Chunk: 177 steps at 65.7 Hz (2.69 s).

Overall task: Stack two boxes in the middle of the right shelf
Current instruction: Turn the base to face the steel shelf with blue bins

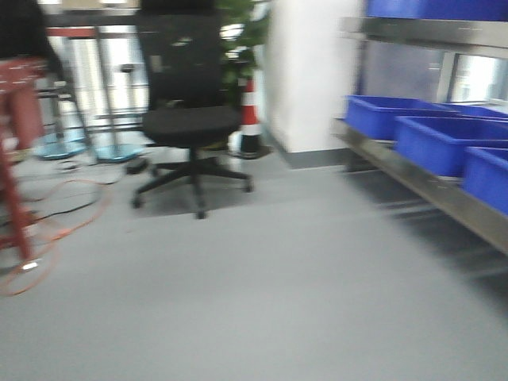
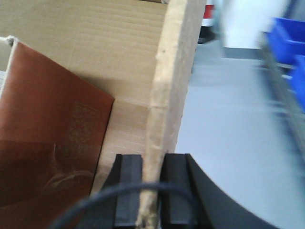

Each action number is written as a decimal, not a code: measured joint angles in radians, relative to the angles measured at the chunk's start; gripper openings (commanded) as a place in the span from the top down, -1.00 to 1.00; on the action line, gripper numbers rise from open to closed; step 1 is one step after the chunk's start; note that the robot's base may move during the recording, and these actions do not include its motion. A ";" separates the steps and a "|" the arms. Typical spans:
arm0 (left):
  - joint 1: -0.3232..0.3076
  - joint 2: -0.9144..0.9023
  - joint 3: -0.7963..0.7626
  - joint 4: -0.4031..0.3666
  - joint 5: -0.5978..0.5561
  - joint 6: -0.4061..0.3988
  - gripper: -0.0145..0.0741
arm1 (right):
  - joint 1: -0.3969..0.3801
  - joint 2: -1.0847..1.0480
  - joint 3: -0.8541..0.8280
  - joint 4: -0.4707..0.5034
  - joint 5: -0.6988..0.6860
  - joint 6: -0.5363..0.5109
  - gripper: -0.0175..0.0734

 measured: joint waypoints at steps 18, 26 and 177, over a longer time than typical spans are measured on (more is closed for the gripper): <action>0.000 0.000 0.000 0.000 0.000 0.000 0.92 | 0.000 0.000 0.000 0.000 0.000 0.000 0.95; 0.000 0.000 0.000 0.000 0.000 0.000 0.92 | 0.000 0.000 0.000 0.000 0.000 0.000 0.95; 0.000 0.000 0.000 -0.002 -0.002 0.000 0.92 | 0.000 0.000 0.000 -0.004 0.000 0.000 0.95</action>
